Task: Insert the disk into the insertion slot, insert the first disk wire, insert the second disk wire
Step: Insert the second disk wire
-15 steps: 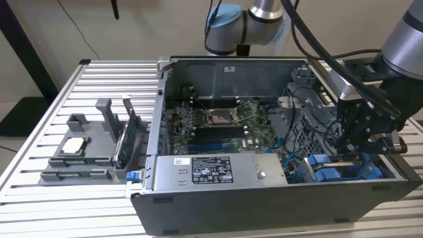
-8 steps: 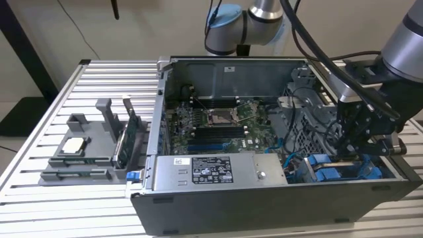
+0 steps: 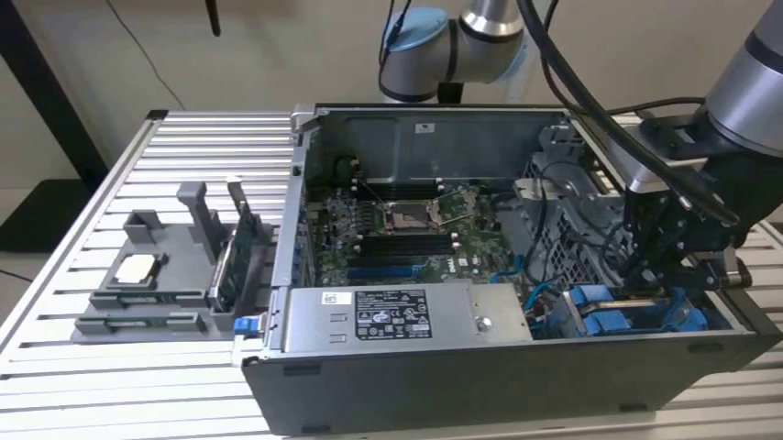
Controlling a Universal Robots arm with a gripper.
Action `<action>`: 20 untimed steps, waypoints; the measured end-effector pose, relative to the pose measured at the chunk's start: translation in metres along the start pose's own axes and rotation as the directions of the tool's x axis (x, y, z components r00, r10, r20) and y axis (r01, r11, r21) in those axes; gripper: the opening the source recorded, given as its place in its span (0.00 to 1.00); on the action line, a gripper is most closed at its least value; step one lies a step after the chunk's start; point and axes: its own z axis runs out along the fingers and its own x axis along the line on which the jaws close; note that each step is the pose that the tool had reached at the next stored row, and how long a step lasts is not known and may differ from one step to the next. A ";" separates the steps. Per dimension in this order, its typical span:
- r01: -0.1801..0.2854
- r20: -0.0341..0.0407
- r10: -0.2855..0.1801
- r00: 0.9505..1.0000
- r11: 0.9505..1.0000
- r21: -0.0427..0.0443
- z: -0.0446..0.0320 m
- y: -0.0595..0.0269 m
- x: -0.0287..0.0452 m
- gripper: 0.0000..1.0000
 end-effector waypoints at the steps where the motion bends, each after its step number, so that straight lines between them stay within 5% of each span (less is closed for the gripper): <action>1: 0.000 0.000 0.000 1.000 1.000 0.000 0.0004 -0.0001 0.0000 0.16; 14: -0.001 0.008 0.001 1.000 1.000 0.000 0.0053 0.0001 0.0008 0.16; 20: -0.002 0.012 0.002 1.000 1.000 -0.003 -0.0074 -0.0005 0.0004 0.16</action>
